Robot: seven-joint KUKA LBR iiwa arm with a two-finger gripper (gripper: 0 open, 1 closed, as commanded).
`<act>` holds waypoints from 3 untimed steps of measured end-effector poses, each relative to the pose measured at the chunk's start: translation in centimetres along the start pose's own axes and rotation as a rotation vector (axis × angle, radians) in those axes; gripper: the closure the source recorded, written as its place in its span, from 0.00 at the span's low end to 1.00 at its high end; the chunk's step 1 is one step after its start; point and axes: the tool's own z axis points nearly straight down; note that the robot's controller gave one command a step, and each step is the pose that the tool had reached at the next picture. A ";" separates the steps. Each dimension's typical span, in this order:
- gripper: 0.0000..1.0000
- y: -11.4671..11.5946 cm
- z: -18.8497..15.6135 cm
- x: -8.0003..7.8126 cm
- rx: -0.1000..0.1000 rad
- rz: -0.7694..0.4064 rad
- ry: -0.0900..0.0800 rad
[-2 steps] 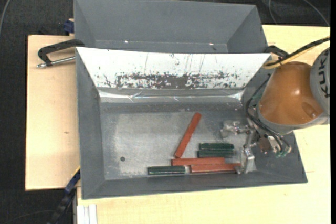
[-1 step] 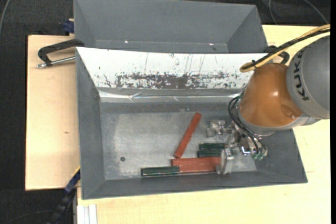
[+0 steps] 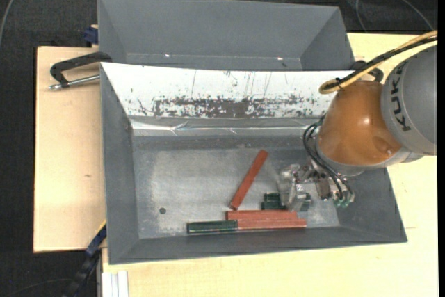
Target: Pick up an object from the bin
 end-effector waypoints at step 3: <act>0.00 0.0 0.2 0.3 -0.001 0.000 0.009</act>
Offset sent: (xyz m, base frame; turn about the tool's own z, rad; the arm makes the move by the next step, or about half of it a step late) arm 0.0000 0.0000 0.0000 0.0000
